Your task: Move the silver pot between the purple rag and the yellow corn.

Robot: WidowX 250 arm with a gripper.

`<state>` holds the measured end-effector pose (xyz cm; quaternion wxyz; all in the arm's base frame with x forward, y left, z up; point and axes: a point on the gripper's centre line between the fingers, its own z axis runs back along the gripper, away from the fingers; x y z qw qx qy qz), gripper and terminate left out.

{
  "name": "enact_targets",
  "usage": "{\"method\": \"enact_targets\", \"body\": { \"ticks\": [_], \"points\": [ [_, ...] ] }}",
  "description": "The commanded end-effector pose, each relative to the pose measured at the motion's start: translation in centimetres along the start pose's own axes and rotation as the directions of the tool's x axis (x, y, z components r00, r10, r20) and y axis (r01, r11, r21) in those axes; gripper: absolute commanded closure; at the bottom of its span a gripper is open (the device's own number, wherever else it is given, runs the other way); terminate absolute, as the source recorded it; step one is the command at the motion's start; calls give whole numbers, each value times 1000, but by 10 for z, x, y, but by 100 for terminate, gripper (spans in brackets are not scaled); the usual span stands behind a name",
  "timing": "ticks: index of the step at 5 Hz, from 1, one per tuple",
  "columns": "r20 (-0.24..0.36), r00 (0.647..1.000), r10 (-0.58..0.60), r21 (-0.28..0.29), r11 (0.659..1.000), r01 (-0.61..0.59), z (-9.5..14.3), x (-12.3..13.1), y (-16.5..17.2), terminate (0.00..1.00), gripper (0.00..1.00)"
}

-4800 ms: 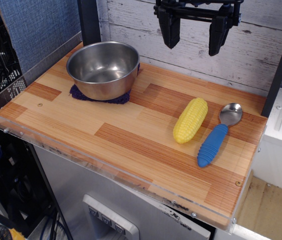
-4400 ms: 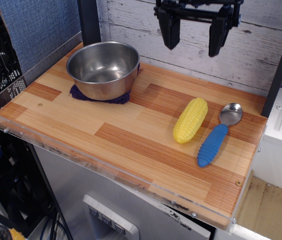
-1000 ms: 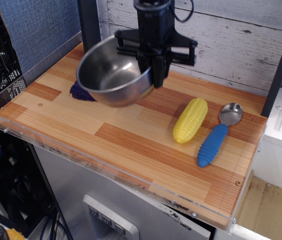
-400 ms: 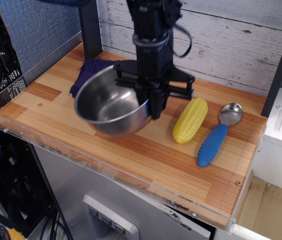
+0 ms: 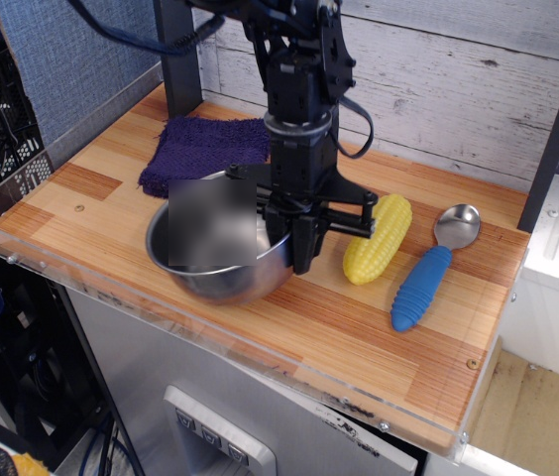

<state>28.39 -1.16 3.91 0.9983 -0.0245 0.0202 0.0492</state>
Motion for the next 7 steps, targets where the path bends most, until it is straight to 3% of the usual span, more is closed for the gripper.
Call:
{"method": "enact_targets", "body": {
  "ticks": [1, 5, 6, 7],
  "points": [
    [-4, 1000, -31, -9, 999, 31, 0, -4, -9, 0, 100],
    [6, 996, -87, -42, 995, 87, 8, 2, -31, 0, 100],
    [-27, 999, -31, -44, 999, 30, 5, 0, -26, 0, 0],
    [-62, 998, -11, -50, 999, 8, 2, -1, -22, 0, 0]
  ]
}}
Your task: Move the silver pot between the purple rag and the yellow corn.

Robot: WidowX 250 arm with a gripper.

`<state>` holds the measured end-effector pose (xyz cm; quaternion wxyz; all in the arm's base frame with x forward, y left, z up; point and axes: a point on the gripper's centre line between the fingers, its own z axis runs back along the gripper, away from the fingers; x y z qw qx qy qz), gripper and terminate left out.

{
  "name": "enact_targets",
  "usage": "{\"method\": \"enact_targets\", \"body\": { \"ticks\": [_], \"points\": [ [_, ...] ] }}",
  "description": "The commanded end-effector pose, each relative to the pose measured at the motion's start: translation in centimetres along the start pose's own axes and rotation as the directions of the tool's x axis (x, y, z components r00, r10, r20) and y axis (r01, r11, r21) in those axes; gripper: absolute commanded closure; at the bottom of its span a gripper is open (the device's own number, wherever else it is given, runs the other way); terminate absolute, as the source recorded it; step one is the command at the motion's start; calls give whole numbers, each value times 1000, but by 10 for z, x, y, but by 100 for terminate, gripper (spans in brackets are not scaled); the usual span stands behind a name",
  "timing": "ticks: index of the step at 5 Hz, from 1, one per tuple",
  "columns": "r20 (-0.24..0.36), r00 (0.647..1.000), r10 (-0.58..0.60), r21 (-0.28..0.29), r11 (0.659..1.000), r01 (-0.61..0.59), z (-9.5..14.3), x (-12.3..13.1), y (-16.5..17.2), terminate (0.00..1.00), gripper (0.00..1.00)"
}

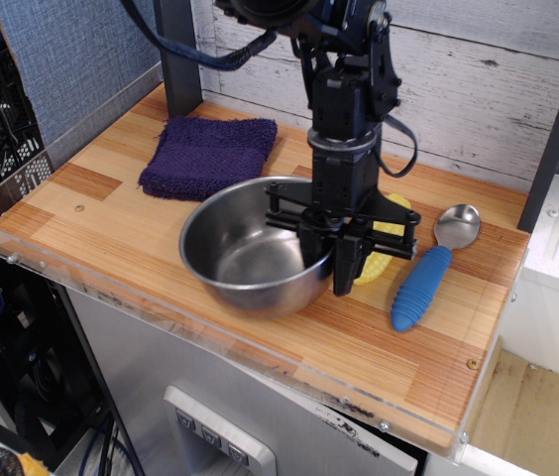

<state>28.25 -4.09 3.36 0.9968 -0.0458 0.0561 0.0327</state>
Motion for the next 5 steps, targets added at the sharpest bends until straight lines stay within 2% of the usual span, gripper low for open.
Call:
{"method": "enact_targets", "body": {
  "ticks": [1, 2, 3, 4, 5],
  "points": [
    [4, 1000, 14, -31, 999, -14, 14, 2, 6, 0, 0],
    [167, 985, -44, -2, 999, 45, 58, 1, -7, 0, 0],
    [365, 928, -74, 51, 997, 60, 107, -3, -15, 0, 0],
    [430, 899, -81, 101, 994, 42, 150, -7, -15, 0, 0],
    [400, 916, -46, 109, 994, 2, 154, -5, -7, 0, 0]
  ]
}}
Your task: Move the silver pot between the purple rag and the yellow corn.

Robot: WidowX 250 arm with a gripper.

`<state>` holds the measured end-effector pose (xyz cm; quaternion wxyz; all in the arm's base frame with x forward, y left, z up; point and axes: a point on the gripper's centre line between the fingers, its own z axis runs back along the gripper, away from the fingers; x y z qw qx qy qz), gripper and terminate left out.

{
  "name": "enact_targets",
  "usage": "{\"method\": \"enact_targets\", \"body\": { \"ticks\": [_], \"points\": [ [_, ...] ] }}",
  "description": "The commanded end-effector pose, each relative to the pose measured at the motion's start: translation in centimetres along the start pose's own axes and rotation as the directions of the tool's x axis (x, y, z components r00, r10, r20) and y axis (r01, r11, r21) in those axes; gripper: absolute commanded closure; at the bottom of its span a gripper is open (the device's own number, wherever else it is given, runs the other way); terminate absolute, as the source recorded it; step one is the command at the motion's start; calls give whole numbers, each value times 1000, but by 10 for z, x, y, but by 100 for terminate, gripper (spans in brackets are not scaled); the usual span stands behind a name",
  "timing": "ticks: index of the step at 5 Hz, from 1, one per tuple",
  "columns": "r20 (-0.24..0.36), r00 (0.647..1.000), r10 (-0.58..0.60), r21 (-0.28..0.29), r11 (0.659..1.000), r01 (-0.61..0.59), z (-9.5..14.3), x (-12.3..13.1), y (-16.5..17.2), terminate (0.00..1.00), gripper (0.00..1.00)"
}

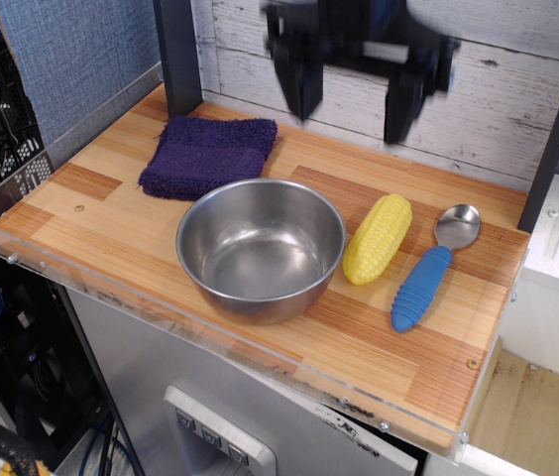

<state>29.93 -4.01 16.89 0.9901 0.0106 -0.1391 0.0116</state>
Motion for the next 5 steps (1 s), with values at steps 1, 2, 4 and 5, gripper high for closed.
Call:
{"method": "enact_targets", "body": {
  "ticks": [1, 2, 4, 5],
  "points": [
    [-50, 998, 49, 2, 999, -49, 11, 2, 9, 0, 0],
    [-87, 995, 56, 5, 998, -56, 8, 0, 9, 0, 0],
    [-110, 994, 17, -14, 1000, -19, 7, 1, 11, 0, 0],
    [-110, 994, 17, -14, 1000, -19, 7, 1, 11, 100, 0]
  ]
}}
